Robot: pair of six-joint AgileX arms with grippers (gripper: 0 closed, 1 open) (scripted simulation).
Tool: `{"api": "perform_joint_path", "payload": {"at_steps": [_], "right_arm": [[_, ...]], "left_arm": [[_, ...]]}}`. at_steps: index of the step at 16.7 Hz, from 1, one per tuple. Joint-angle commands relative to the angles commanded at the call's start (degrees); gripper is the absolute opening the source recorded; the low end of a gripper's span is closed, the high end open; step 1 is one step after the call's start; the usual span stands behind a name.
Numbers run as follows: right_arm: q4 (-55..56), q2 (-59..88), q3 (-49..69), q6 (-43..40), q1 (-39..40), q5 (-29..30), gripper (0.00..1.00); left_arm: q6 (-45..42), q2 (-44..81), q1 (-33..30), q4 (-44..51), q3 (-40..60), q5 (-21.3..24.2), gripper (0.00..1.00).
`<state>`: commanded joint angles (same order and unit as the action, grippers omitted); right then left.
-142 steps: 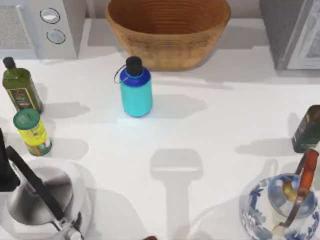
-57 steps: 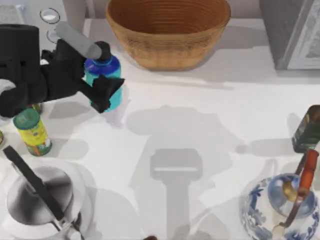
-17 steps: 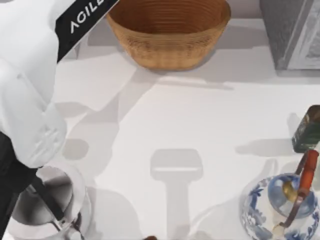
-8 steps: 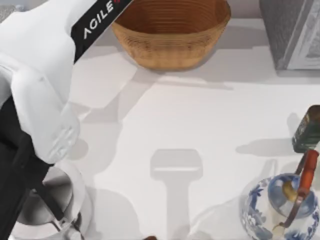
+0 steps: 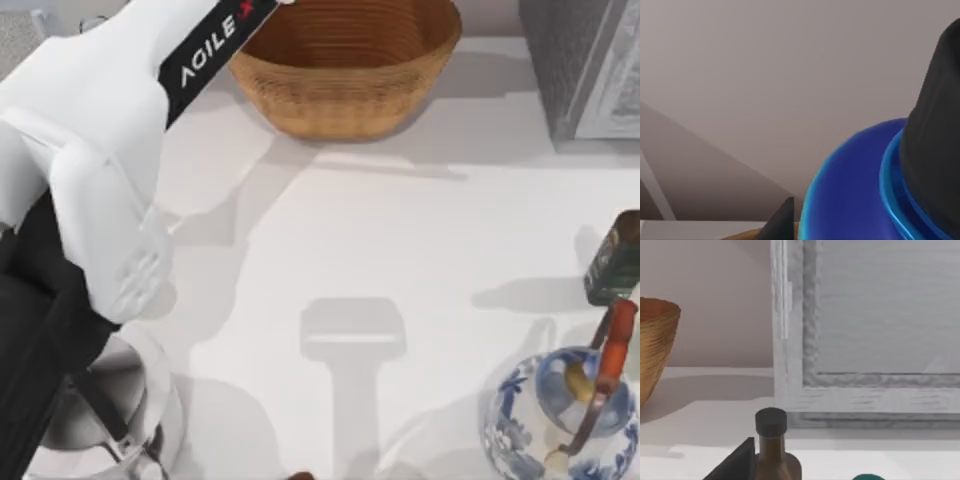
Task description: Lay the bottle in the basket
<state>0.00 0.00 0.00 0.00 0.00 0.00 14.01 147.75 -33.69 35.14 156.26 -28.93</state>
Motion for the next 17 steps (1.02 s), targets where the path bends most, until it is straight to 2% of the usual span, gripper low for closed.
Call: {"api": "perform_joint_path", "payload": {"at_steps": [11,17], "right_arm": [[0.0,0.0,0.0,0.0,0.0,0.0,1.00],[0.0,0.0,0.0,0.0,0.0,0.0,1.00]], "left_arm": [[0.0,0.0,0.0,0.0,0.0,0.0,0.98],[0.0,0.0,0.0,0.0,0.0,0.0,1.00]]}}
